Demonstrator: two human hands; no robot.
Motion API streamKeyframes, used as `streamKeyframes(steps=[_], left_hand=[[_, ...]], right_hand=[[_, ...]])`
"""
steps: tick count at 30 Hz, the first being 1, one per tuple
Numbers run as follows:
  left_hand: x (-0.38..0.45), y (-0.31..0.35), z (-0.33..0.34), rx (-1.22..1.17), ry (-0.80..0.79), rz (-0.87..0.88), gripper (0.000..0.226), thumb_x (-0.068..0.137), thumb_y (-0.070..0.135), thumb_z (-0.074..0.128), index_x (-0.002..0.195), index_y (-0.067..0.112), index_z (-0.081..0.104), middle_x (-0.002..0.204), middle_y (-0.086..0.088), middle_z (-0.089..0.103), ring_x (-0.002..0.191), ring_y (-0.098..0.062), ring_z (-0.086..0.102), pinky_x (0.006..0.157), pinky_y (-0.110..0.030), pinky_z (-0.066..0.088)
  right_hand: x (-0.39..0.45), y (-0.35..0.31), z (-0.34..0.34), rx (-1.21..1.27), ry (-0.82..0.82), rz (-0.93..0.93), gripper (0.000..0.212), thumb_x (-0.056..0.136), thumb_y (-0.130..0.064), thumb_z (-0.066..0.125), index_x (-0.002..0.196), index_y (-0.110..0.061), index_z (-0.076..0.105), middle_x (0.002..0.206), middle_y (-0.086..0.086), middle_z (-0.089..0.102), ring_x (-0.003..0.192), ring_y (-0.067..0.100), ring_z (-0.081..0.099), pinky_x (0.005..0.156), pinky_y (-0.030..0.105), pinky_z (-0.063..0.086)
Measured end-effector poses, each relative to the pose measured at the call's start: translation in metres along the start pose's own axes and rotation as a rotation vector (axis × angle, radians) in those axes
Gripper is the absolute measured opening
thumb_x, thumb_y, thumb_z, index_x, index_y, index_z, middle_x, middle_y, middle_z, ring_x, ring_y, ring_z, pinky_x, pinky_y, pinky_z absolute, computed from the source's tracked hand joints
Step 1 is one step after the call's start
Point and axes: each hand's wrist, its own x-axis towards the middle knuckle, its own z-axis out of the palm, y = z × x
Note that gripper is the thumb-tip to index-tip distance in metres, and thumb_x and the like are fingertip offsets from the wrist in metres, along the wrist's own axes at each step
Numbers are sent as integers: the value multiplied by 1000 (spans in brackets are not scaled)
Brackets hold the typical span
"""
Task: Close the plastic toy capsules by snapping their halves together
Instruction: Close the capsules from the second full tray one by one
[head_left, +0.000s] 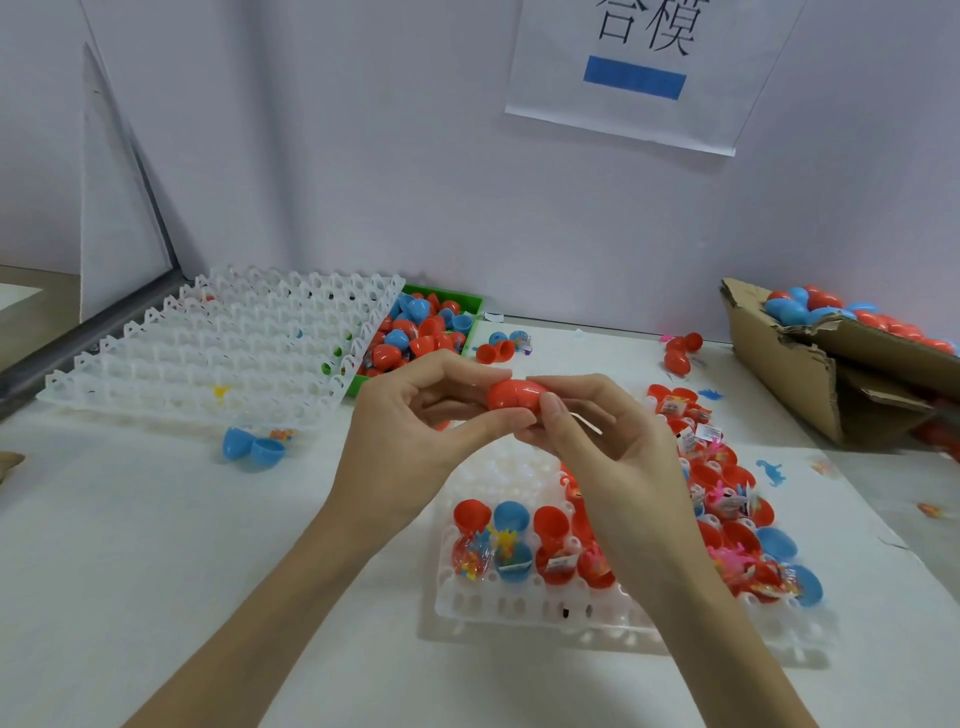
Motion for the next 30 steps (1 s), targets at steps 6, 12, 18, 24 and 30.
streamKeyframes(steps=[6, 12, 18, 24, 30], left_hand=[[-2, 2, 2, -57, 28, 8, 31, 71, 25, 89, 100, 18, 79, 94, 10, 80, 90, -12, 78, 80, -16, 59], [-4, 1, 5, -153, 61, -53, 24, 79, 11, 88, 103, 10, 81, 96, 0, 82, 92, -18, 79, 85, -23, 61], [-10, 3, 14, -108, 34, -72, 26, 76, 21, 88, 100, 13, 82, 92, 3, 81, 89, -16, 79, 81, -21, 61], [-11, 4, 15, 15, 48, -40, 31, 74, 30, 88, 101, 17, 81, 92, 9, 80, 90, -14, 78, 81, -23, 62], [-11, 6, 16, -7, 58, -89, 30, 72, 30, 88, 100, 17, 82, 90, 9, 81, 87, -12, 79, 80, -21, 61]], right_hand=[[-7, 1, 6, -185, 75, -201, 28, 96, -25, 61, 121, -24, 71, 108, -18, 75, 104, 5, 72, 84, 17, 58], [-15, 8, 20, -536, 25, -296, 60, 92, -16, 73, 147, -22, 50, 128, -20, 59, 110, -8, 61, 97, 8, 47], [-18, 11, 28, -708, 239, -363, 49, 84, -14, 82, 130, -7, 65, 110, -7, 66, 89, -6, 60, 86, -4, 41], [-17, 11, 30, -644, 281, -305, 49, 84, -11, 81, 130, -9, 66, 109, -15, 58, 89, -17, 54, 85, -6, 38], [-18, 9, 30, -635, 283, -305, 54, 82, -12, 81, 134, -9, 65, 110, -15, 60, 91, -12, 58, 90, -2, 42]])
